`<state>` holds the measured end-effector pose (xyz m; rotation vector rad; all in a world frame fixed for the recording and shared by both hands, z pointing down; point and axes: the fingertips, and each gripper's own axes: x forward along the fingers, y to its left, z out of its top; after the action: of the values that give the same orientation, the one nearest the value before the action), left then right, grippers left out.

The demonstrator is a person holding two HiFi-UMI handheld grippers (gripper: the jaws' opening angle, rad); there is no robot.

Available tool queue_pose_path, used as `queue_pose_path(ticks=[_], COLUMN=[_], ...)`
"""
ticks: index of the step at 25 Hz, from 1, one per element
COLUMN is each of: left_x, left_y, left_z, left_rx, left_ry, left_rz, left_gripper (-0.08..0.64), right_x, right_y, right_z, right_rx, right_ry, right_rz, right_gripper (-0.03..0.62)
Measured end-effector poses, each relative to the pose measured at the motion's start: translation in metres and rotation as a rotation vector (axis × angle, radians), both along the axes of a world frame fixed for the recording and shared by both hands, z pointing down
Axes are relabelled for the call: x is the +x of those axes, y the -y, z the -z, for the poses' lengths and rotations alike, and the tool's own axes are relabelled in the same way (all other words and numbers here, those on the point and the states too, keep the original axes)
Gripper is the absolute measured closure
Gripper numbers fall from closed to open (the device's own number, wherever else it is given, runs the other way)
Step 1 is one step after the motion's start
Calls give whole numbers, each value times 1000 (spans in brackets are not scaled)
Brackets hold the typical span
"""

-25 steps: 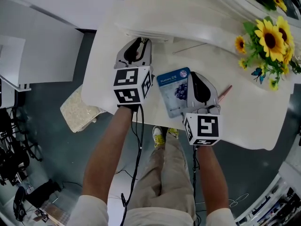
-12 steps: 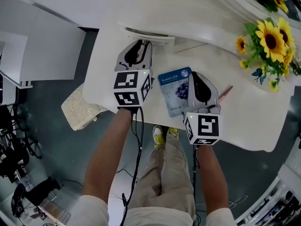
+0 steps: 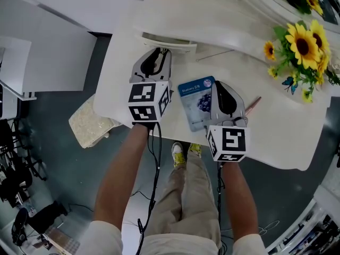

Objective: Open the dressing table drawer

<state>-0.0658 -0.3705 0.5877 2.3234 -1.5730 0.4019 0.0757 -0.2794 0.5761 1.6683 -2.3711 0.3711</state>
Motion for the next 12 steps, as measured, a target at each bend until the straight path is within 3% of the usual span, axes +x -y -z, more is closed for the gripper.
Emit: queue_pose_path(ticks=[12], left_x=[-1], left_y=[-2], left_z=[1], left_rx=[4], left_ry=[-1], left_rz=[-12], left_gripper=[460], right_x=[0], right_y=[0], right_z=[1], right_rx=[7], right_ry=[-1], right_rz=[-3], right_gripper=[583])
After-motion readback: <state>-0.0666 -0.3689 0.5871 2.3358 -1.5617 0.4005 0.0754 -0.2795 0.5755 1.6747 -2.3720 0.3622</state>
